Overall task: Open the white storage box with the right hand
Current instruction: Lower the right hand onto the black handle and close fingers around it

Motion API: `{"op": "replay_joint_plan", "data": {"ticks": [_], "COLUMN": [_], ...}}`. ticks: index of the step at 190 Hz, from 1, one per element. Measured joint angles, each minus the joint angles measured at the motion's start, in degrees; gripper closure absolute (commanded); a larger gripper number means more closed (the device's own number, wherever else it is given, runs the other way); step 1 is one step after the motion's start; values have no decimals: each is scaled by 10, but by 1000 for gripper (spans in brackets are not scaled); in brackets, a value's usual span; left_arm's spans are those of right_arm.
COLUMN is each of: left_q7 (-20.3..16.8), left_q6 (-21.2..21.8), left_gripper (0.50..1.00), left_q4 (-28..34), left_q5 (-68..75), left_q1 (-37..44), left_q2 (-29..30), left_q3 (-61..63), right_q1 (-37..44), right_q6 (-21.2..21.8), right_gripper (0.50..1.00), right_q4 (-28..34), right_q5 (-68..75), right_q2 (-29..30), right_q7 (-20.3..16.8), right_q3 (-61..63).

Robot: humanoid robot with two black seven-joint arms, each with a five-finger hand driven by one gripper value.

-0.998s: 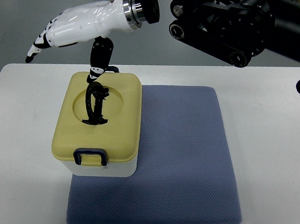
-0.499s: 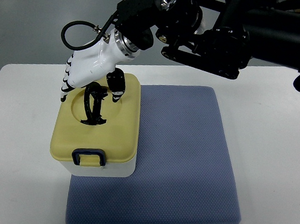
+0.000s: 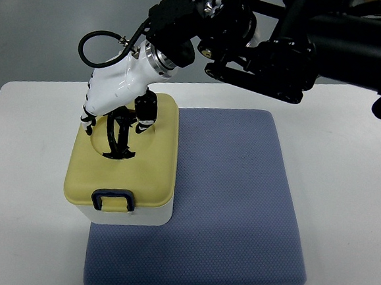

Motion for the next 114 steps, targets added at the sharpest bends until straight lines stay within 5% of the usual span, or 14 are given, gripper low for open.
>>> {"op": "replay_joint_plan", "data": {"ticks": [55, 83, 114], "left_q7": [0, 0, 0], "left_q6": [0, 0, 0], "left_gripper": [500, 500, 500], "left_q4": [0, 0, 0], "left_q5": [0, 0, 0], "left_q1": [0, 0, 0], "left_q2": [0, 0, 0], "left_q3": [0, 0, 0], "right_q1": [-8, -21, -23], "right_q6": [7, 7, 5], "right_gripper": [707, 887, 906], "right_q4": [11, 10, 7], "right_q5": [5, 4, -1], "right_q2": [0, 0, 0], "right_q7": [0, 0, 0], "right_q3": [2, 2, -1]}}
